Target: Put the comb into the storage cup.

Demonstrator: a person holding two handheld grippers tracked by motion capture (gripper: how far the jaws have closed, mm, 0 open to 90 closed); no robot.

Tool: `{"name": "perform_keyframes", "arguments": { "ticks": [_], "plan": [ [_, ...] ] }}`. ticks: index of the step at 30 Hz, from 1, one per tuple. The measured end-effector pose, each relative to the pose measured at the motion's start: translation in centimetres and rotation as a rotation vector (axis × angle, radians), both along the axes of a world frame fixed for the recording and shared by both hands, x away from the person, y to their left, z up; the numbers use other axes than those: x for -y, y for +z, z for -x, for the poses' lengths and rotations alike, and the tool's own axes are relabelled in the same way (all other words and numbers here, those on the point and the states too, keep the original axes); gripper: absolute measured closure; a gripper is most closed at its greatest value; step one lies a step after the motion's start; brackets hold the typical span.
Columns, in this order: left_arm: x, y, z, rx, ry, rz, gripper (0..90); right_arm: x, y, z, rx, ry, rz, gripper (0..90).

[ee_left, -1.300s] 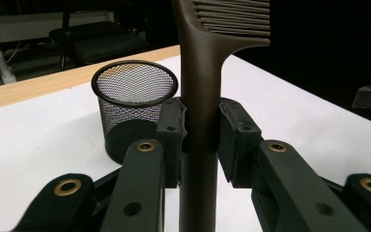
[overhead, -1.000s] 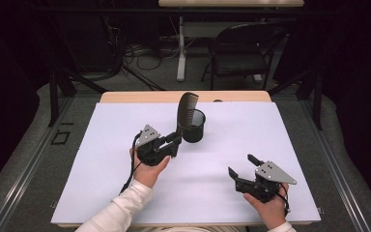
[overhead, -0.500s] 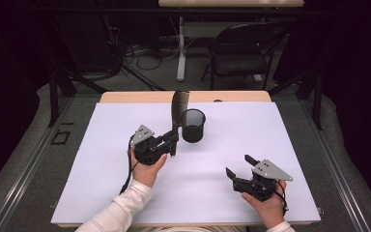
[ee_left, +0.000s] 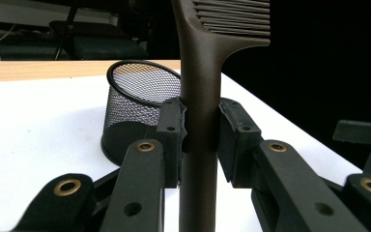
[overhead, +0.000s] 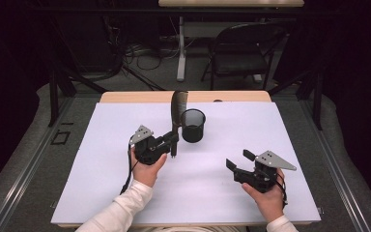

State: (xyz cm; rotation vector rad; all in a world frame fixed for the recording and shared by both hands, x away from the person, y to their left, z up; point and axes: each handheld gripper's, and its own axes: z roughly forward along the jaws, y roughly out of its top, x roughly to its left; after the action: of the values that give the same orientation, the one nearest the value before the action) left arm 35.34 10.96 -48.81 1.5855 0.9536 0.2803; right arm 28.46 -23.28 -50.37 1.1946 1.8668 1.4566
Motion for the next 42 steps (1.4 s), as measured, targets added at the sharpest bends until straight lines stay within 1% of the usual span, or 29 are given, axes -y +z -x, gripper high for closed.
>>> {"name": "perform_keyframes", "arguments": {
  "ticks": [4,6,7,8,10,11,13,14,15,16,17,19,21,24,27,28,29,30,32,37,42],
  "plan": [
    [0.0,0.0,0.0,0.001,-0.001,-0.001,72.6,-0.4,0.4,-0.5,-0.009,0.006,0.010,23.7],
    [0.0,0.0,0.0,0.001,-0.002,-0.001,72.6,-1.0,0.7,-1.2,-0.027,0.027,0.009,23.7],
    [0.0,0.0,0.0,0.001,-0.002,-0.001,72.6,-1.0,0.7,-1.2,-0.027,0.027,0.009,23.7],
    [0.0,0.0,0.0,0.001,-0.002,-0.001,72.6,-1.2,0.8,-1.4,-0.023,0.038,0.002,23.6],
    [0.0,0.0,0.0,-0.001,-0.003,-0.002,72.6,-1.6,1.1,-1.7,-0.025,0.048,0.018,22.7],
    [0.0,0.0,0.0,-0.001,-0.004,-0.004,72.6,-2.1,1.3,-2.1,-0.015,0.054,0.020,21.2],
    [0.0,0.0,0.0,-0.001,-0.004,-0.004,72.6,-2.2,1.4,-2.3,-0.022,0.058,0.020,20.4],
    [0.0,0.0,0.0,0.000,-0.005,-0.005,72.6,-2.7,1.7,-2.8,-0.025,0.072,0.020,16.8],
    [0.0,0.0,0.0,-0.001,-0.005,-0.005,72.6,-2.7,1.7,-2.8,-0.025,0.072,0.020,16.8],
    [0.0,0.0,0.0,-0.001,-0.005,-0.005,72.6,-2.8,1.9,-3.0,-0.025,0.074,0.021,15.0],
    [0.0,0.0,0.0,-0.001,-0.005,-0.007,72.6,-3.1,2.2,-3.4,-0.023,0.076,0.030,14.0],
    [0.0,0.0,0.0,0.000,-0.007,-0.009,72.6,-3.3,2.4,-3.6,-0.024,0.074,0.031,13.6],
    [0.0,0.0,0.0,0.000,-0.009,-0.009,72.6,-3.6,2.8,-4.1,-0.023,0.074,0.032,10.2],
    [0.0,0.0,0.0,0.000,-0.009,-0.009,72.6,-4.3,3.6,-4.8,-0.022,0.083,0.010,2.2],
    [0.0,0.0,0.0,0.000,-0.007,-0.007,72.6,-4.6,3.8,-5.1,-0.015,0.089,0.010,0.0],
    [0.0,0.0,0.0,0.000,-0.007,-0.007,72.5,-5.0,4.0,-5.3,-0.024,0.092,0.016,0.0],
    [0.0,0.0,0.0,0.000,-0.007,-0.007,72.5,-5.0,4.0,-5.3,-0.024,0.092,0.016,0.0],
    [0.0,0.0,0.0,0.000,-0.007,-0.006,72.6,-5.4,4.2,-5.5,-0.031,0.089,0.033,0.0],
    [0.0,0.0,0.0,0.001,-0.008,-0.006,72.5,-5.5,4.2,-5.6,-0.033,0.088,0.035,0.0],
    [0.0,0.0,0.0,0.001,-0.009,-0.010,72.6,-6.2,4.4,-6.2,-0.076,0.079,0.052,0.0],
    [-0.1,0.0,-0.1,0.001,-0.006,-0.008,72.5,-6.4,4.9,-6.6,-0.091,0.077,0.039,0.0]
  ]
}}
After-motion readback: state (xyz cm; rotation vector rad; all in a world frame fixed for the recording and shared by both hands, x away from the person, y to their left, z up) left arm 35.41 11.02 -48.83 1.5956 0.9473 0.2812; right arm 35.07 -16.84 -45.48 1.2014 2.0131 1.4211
